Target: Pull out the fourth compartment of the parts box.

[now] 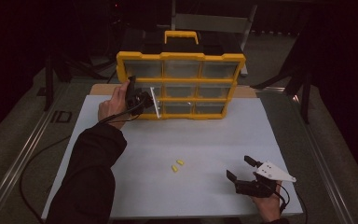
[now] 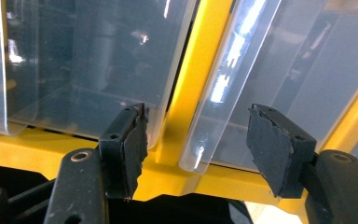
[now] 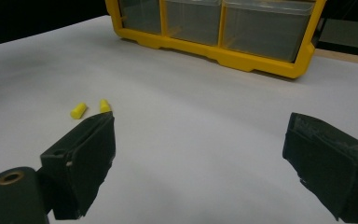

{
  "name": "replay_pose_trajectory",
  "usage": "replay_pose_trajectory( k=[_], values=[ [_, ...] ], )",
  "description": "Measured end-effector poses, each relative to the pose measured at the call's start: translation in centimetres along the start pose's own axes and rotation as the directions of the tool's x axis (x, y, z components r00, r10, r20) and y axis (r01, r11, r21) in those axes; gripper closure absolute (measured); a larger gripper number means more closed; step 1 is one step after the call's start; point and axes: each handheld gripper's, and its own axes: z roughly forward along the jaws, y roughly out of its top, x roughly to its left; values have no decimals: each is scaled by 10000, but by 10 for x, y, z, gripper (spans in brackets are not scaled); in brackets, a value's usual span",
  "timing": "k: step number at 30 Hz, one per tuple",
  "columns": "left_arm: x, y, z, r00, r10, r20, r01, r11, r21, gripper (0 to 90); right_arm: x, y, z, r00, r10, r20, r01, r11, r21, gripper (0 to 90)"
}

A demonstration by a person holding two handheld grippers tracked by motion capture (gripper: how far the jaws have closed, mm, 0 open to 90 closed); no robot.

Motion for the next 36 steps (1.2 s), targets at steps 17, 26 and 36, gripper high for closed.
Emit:
replay_pose_trajectory(
  k=[17, 26, 36],
  values=[
    [-3, 3, -5, 9969, 444, -645, -446, 9990, -16, 525, -1, 0, 0, 10000, 23, 13, -23, 10000, 0, 91],
    [-10, 2, -8, 9952, 653, -731, -672, 9975, -240, 652, -1, 0, 0, 10000, 10, 19, -10, 10000, 5, 91],
    [-14, 11, -7, 9950, 893, -447, -911, 9951, -397, 739, -1, 0, 0, 10000, -20, -8, 20, 10000, 7, 91]
  ],
)
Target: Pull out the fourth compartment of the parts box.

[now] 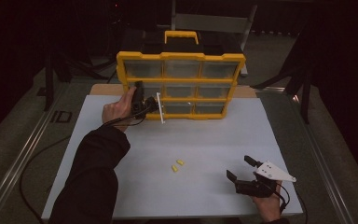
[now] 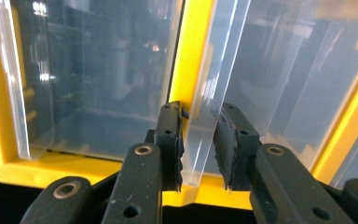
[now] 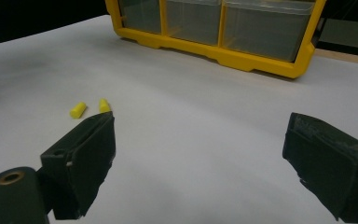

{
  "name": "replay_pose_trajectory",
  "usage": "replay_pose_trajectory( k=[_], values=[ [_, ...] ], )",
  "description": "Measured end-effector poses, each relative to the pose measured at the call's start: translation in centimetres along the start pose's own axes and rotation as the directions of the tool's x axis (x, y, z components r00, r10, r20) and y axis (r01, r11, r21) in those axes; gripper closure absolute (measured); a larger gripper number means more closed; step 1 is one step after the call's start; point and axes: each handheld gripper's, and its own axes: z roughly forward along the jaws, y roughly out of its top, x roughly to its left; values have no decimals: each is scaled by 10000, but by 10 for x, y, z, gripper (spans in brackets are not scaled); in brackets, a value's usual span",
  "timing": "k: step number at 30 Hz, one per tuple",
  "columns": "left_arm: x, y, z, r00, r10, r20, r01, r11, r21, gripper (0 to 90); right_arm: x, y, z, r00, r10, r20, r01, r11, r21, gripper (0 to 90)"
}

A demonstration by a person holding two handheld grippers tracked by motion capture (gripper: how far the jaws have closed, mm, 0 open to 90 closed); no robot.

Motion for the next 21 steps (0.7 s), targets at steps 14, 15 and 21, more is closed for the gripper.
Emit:
replay_pose_trajectory(
  k=[14, 15, 21],
  values=[
    [-5, 4, -5, 9933, 1107, -334, -1112, 9937, -144, 818, -1, 0, 0, 10000, 29, -7, -29, 10000, 9, 92],
    [-5, 3, -6, 9937, 1078, -301, -1083, 9940, -162, 823, -1, 0, 0, 10000, 55, -14, -55, 10000, 1, 92],
    [-3, 4, -5, 9942, 1058, -176, -1060, 9943, -113, 802, 0, 0, 0, 10000, 4, -17, -4, 10000, 34, 92]
  ],
)
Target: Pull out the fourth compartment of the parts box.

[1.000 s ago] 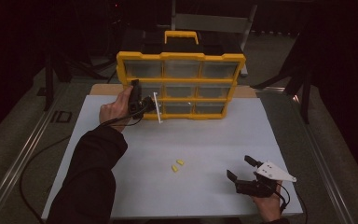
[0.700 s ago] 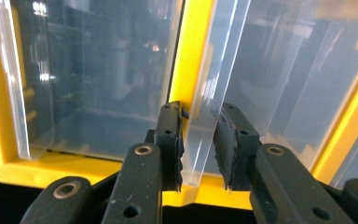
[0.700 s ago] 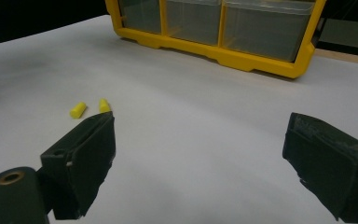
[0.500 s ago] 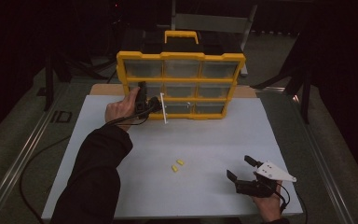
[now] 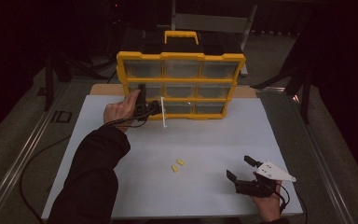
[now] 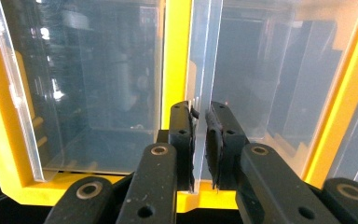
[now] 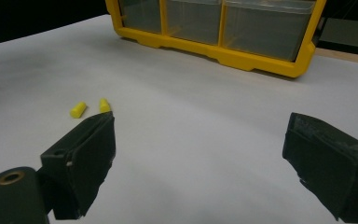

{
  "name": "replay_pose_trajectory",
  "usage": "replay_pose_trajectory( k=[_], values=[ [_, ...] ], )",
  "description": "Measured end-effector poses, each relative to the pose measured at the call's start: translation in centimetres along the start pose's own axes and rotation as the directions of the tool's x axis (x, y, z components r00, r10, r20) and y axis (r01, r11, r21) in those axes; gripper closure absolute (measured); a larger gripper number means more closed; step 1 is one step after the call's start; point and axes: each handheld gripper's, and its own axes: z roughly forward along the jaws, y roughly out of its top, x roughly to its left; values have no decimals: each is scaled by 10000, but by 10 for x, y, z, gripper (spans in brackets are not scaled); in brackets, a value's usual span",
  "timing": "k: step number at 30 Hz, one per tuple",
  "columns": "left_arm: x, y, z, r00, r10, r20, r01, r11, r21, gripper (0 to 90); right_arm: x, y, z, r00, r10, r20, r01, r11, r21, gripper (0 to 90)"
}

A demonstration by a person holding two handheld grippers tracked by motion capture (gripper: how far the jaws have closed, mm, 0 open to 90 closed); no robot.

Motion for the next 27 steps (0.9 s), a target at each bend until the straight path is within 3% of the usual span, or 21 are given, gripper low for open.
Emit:
replay_pose_trajectory(
  k=[6, 14, 20, 23, 27],
  values=[
    [6, 4, 5, 9990, -202, 403, 191, 9995, 264, 768, -1, 0, 0, 10000, 46, -31, -46, 10000, -22, 92],
    [4, 3, 0, 9988, 452, 174, -454, 9989, 139, 803, -1, 0, 0, 10000, 46, 14, -46, 10000, -10, 92],
    [3, 2, -4, 9990, 418, 125, -418, 9991, 39, 802, -1, 0, 0, 10000, 23, -13, -23, 10000, -15, 92],
    [8, 1, -2, 9987, 2, 500, -5, 10000, 71, 775, -1, 0, 1, 10000, 42, -14, -42, 10000, -10, 92],
    [14, 3, 1, 9957, -194, 907, 174, 9996, 231, 737, -1, 0, 1, 10000, 35, -2, -35, 10000, -2, 92]
  ],
)
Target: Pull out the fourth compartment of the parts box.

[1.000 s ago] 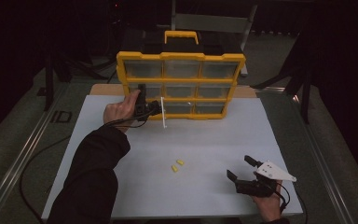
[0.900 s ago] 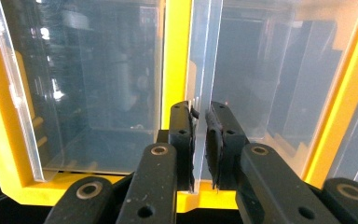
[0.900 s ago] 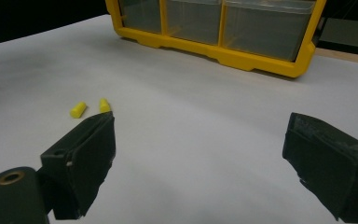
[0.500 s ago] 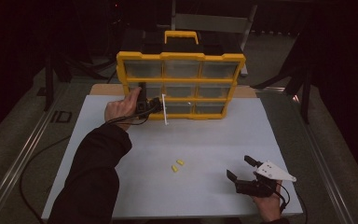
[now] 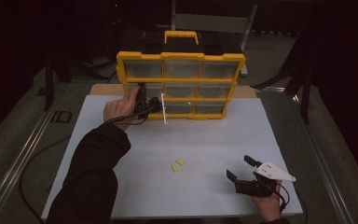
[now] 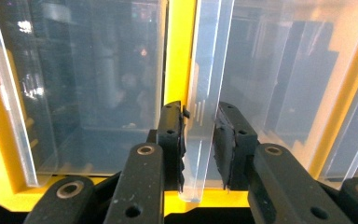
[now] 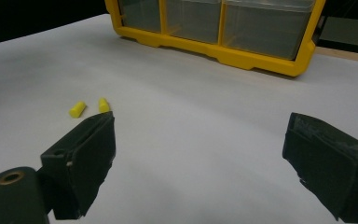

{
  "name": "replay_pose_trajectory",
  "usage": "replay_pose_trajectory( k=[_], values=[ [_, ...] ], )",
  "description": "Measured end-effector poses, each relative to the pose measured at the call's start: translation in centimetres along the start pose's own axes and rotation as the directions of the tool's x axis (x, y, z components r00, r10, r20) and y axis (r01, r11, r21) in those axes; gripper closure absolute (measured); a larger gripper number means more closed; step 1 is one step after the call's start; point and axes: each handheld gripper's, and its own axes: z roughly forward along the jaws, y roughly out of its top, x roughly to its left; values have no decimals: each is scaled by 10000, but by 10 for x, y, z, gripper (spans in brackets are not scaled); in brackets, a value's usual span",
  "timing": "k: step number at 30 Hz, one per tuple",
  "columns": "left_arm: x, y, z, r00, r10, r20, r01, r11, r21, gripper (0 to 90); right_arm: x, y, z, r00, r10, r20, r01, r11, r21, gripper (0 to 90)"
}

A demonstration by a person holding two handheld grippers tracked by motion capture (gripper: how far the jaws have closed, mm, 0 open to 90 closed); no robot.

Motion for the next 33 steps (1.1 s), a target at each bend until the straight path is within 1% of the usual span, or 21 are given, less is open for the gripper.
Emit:
replay_pose_trajectory(
  k=[2, 3, 4, 5, 8, 11, 13, 15, 16, 19, 21, 22, 24, 29, 30, 32, 33],
  values=[
    [1, 1, -1, 9998, 173, 108, -174, 9998, 83, 757, 0, 0, 0, 10000, 14, 8, -14, 10000, 5, 92],
    [2, 1, -1, 9998, 111, 178, -112, 9999, 89, 764, 0, 0, 0, 10000, 11, 7, -11, 10000, 6, 92],
    [4, 1, 0, 9994, -121, 324, 119, 9999, 76, 767, 0, 0, 0, 10000, -2, -15, 2, 10000, -5, 92],
    [5, 2, 0, 9990, -143, 416, 139, 9998, 107, 767, 0, 0, 0, 10000, -13, -28, 13, 10000, -13, 92],
    [6, 2, -1, 9989, 192, 437, -199, 9997, 147, 774, 0, 0, -1, 10000, -1, -37, 1, 10000, -13, 92],
    [5, 1, -3, 9987, 292, 429, -297, 9995, 102, 775, 0, 0, -1, 10000, 26, -42, -26, 10000, -25, 92],
    [4, 1, -4, 9985, 336, 437, -344, 9993, 165, 775, 0, 0, -1, 10000, 0, -24, 0, 10000, -10, 91],
    [4, 1, -6, 9987, 222, 453, -225, 9997, 54, 775, 0, 0, -1, 10000, 8, -55, -9, 10000, -23, 92],
    [4, 1, -7, 9986, 250, 462, -255, 9996, 95, 775, 0, 0, -1, 10000, 0, -53, 0, 10000, -22, 92],
    [4, 0, -11, 9987, 212, 463, -213, 9998, 11, 776, 0, 0, -1, 10000, 6, -49, -6, 10000, -23, 91],
    [3, -2, -13, 9991, 97, 406, -95, 9999, -64, 776, 0, 0, -1, 10000, -6, -34, 6, 10000, -15, 91],
    [3, -2, -15, 9990, 152, 418, -152, 9999, 10, 776, 0, 0, -1, 10000, -8, -36, 8, 10000, -15, 91],
    [2, -3, -18, 9993, 28, 370, -22, 9999, -159, 776, 0, 0, 0, 10000, 0, -60, 0, 10000, -19, 91],
    [1, -5, -26, 9992, 175, 354, -170, 9998, -143, 776, 0, 0, 0, 10000, -12, -57, 12, 10000, -21, 91],
    [1, -5, -26, 9992, 175, 354, -170, 9998, -143, 777, 0, 0, 0, 10000, -12, -57, 12, 10000, -21, 91],
    [1, -6, -31, 9992, 161, 364, -154, 9997, -213, 777, 0, 0, 0, 10000, -7, -42, 7, 10000, -14, 91],
    [1, -6, -33, 9991, 234, 354, -227, 9996, -193, 777, 0, 0, 0, 10000, -3, -59, 3, 10000, -14, 91]
  ],
)
